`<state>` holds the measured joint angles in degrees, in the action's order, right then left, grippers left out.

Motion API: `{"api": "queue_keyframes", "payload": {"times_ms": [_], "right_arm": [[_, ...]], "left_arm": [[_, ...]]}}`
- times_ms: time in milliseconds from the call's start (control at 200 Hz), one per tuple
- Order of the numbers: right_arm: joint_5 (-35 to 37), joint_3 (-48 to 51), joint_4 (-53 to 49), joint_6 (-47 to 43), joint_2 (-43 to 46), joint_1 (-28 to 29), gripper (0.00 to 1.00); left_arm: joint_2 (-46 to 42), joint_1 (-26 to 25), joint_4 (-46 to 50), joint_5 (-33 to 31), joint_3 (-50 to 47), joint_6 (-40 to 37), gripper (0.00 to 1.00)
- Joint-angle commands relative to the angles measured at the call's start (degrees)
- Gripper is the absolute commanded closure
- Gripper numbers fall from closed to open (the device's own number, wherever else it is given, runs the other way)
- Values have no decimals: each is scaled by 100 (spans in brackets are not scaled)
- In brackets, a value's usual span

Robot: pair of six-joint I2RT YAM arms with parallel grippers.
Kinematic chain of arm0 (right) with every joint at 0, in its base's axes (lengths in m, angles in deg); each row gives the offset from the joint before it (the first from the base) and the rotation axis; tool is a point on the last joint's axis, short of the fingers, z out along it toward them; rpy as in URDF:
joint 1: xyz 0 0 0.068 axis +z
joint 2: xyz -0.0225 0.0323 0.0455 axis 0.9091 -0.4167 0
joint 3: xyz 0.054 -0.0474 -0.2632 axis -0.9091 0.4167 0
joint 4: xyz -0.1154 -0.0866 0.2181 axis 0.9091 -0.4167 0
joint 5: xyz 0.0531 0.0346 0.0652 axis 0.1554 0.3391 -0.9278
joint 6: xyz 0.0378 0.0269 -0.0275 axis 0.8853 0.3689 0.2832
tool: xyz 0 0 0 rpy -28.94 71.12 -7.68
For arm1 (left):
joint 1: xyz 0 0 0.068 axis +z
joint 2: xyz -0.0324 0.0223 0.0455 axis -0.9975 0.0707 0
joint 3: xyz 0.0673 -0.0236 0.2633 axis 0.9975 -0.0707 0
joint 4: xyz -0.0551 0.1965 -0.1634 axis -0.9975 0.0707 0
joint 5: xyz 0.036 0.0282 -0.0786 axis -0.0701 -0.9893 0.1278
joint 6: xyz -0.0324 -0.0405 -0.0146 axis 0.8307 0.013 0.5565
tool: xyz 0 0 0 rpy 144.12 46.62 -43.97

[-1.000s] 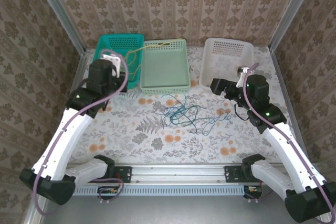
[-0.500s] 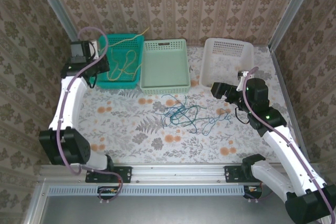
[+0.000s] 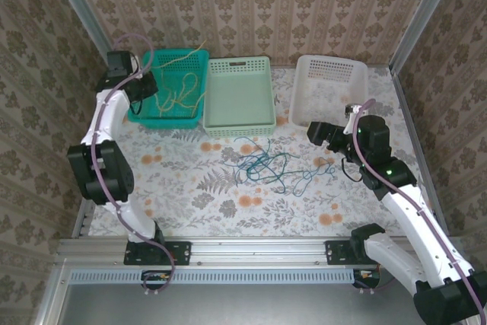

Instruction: Untangle the cables

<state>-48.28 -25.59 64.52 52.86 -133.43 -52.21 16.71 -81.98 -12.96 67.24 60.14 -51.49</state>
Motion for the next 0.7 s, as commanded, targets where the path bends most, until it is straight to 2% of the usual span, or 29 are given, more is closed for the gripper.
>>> {"api": "queue_keyframes", "payload": {"times_ms": [0, 260, 530, 650, 695], "right_arm": [[204, 12, -356, -36, 22, 10, 8], [117, -76, -585, -76, -335, 9, 14], [122, -98, -712, -120, -269, 10, 14], [133, -81, -709, -111, -243, 10, 13], [125, -92, -709, -111, -248, 2, 13]], "left_arm": [[173, 32, 51, -31, 264, 225, 100], [300, 35, -45, -311, -59, 388, 100], [612, 60, -52, -99, 21, 692, 98], [671, 61, 26, -74, 7, 618, 92], [650, 59, 26, -65, -41, 575, 86]]}}
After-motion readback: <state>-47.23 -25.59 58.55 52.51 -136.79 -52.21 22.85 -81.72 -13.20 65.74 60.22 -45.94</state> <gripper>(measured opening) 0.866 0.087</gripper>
